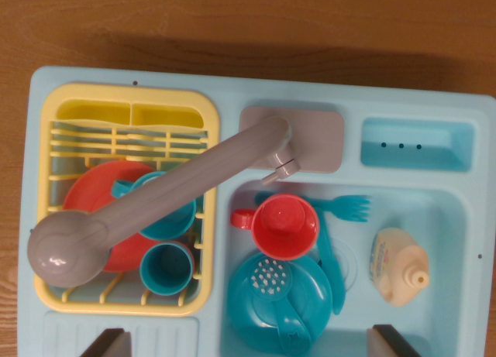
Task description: Pick detergent from the sink
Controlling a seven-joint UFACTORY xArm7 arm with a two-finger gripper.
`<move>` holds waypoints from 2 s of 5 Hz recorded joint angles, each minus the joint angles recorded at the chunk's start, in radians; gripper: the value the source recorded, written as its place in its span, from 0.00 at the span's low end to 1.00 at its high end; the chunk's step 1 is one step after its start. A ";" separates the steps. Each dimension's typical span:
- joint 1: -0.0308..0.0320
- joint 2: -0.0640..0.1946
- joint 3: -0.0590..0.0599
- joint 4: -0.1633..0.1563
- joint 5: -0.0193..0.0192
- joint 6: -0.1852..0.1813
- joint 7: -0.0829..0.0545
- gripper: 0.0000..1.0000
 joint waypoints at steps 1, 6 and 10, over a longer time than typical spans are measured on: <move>-0.0029 0.004 -0.002 -0.009 -0.0002 -0.012 -0.002 0.00; -0.0139 0.020 -0.011 -0.045 -0.0011 -0.056 -0.010 0.00; -0.0310 0.044 -0.025 -0.100 -0.0024 -0.125 -0.022 0.00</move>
